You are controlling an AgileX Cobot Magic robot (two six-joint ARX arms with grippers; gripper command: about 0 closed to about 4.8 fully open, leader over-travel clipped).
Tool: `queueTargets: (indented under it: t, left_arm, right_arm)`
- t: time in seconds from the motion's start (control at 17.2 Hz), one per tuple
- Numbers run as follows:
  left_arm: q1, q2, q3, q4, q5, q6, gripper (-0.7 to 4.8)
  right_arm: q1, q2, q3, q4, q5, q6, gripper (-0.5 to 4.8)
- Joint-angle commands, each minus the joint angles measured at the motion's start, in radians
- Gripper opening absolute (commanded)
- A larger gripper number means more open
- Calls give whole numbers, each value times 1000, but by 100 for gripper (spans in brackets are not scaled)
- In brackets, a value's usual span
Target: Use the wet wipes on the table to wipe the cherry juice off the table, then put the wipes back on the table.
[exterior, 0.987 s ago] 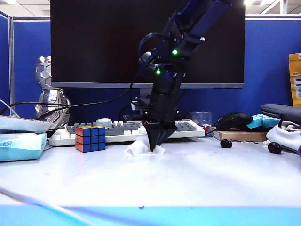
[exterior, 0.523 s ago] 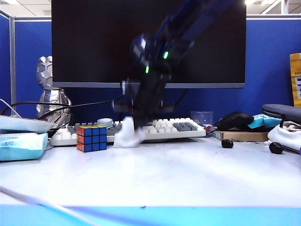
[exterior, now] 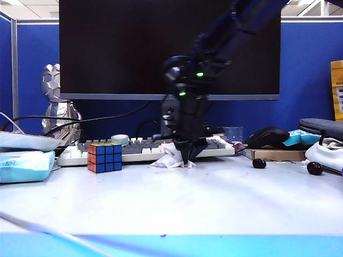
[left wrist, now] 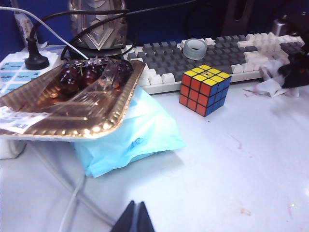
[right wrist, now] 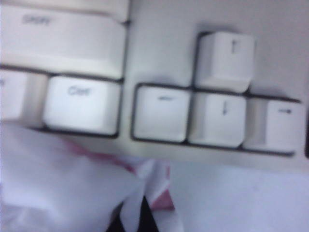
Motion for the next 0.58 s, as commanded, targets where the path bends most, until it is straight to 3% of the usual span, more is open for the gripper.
queueTargets:
  t: [0.06,0.17,0.29,0.52,0.58]
  left_arm:
    - [2,-3,-1,-10,5,-3,-2]
    - [2,-3,-1,-10,5,-3,-2]
    - [2,-3,-1,-10,5,-3,-2]
    - [2,-3,-1,-10,5,-3,-2]
    - [2,-3,-1,-10,5,-3,-2]
  right_arm:
    - [1,0,0,5,-243,2,-6]
    - [7,1,-1,14,-416,1,-6]
    - [14,2,-1,15,-402,-2,-6]
    - [3,2,0,5,20,25,-6]
    - [-2,2,-1,11,74,24,-6]
